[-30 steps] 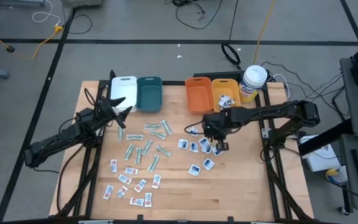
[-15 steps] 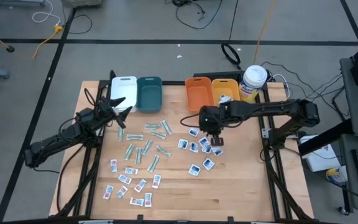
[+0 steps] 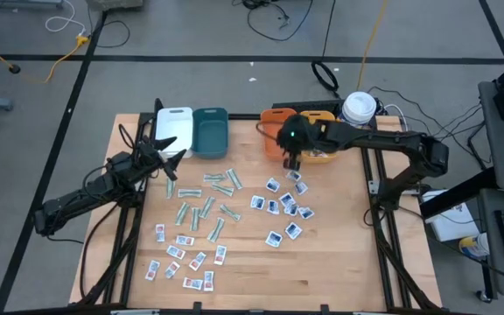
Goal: Pick & Place First Aid Supplies
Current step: Put the alcohol pad into the orange bin
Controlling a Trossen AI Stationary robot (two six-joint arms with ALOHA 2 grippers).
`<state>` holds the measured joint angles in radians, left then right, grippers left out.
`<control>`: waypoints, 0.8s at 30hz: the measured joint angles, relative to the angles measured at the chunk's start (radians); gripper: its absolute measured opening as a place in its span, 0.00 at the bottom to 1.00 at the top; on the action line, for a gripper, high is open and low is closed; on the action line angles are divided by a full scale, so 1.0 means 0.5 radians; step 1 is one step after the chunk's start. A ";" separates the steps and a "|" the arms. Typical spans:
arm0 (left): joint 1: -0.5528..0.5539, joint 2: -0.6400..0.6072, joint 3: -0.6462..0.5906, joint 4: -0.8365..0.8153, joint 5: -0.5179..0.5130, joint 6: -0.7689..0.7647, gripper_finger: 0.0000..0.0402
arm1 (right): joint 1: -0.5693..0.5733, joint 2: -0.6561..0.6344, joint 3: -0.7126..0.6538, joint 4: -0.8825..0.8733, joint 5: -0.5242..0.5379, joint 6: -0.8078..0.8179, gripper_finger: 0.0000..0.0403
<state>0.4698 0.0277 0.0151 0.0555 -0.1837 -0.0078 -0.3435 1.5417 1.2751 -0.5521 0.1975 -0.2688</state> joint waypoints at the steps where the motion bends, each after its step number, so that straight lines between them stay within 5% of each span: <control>1: 0.000 0.000 0.000 0.000 0.000 -0.001 0.74 | -0.030 0.000 0.000 0.052 0.033 -0.033 0.00; 12: -0.001 0.000 0.001 0.000 0.000 -0.001 0.74 | -0.312 0.039 -0.108 0.546 0.058 -0.182 0.00; 24: -0.001 0.001 0.000 -0.001 0.000 0.000 0.74 | -0.427 0.426 -0.165 0.526 -0.301 -0.167 0.00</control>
<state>0.4694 0.0279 0.0152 0.0551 -0.1837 -0.0078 -0.5570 1.7546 1.1927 -0.2889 0.0471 -0.3523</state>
